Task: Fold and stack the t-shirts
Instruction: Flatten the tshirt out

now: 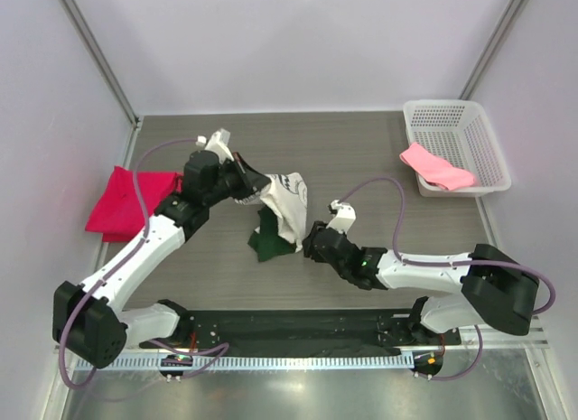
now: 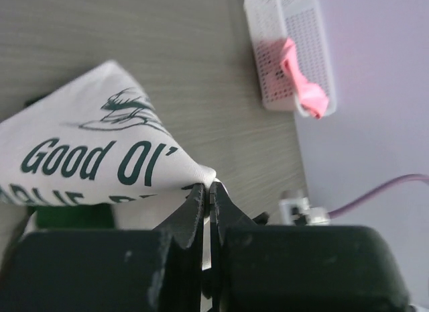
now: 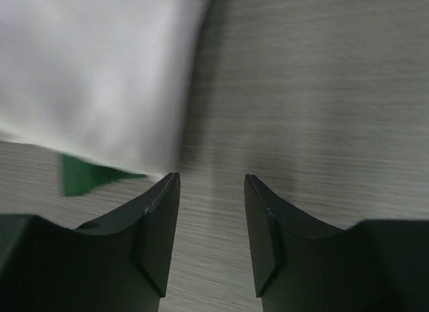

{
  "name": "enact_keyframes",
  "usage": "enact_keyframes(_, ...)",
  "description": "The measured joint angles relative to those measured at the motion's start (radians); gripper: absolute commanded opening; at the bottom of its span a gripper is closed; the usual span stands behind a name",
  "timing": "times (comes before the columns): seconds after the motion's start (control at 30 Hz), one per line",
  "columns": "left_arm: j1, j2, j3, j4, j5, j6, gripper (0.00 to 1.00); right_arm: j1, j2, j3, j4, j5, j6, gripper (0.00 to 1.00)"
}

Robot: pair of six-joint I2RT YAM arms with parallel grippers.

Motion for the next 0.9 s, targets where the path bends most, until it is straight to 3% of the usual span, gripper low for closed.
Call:
enact_keyframes(0.13, 0.002, -0.013, 0.075, -0.022, -0.016, -0.001, 0.00, 0.000, 0.000, -0.063, -0.049, -0.003, 0.000, 0.52)
enact_keyframes(0.2, 0.002, -0.010, 0.077, -0.035, -0.017, -0.002, 0.00, 0.000, -0.001, -0.081, -0.034, -0.027, -0.008, 0.59)
enact_keyframes(0.43, 0.002, 0.032, 0.077, -0.085, -0.019, -0.002, 0.00, 0.060, 0.036, -0.114, 0.135, -0.125, -0.048, 0.68)
enact_keyframes(0.57, 0.002, 0.038, 0.080, -0.092, -0.019, -0.002, 0.00, 0.144, 0.182, -0.034, 0.194, -0.113, -0.058, 0.82)
enact_keyframes(0.7, 0.002, 0.039, 0.092, -0.107, -0.019, -0.001, 0.00, 0.189, 0.318, 0.124, 0.167, -0.063, -0.037, 0.88)
enact_keyframes(0.73, 0.002, 0.039, 0.097, -0.114, -0.019, -0.001, 0.00, 0.193, 0.350, 0.172, 0.129, -0.034, -0.020, 0.88)
enact_keyframes(0.9, 0.002, 0.038, 0.129, -0.150, -0.023, 0.005, 0.00, 0.187, 0.414, 0.285, -0.015, 0.123, 0.061, 0.69)
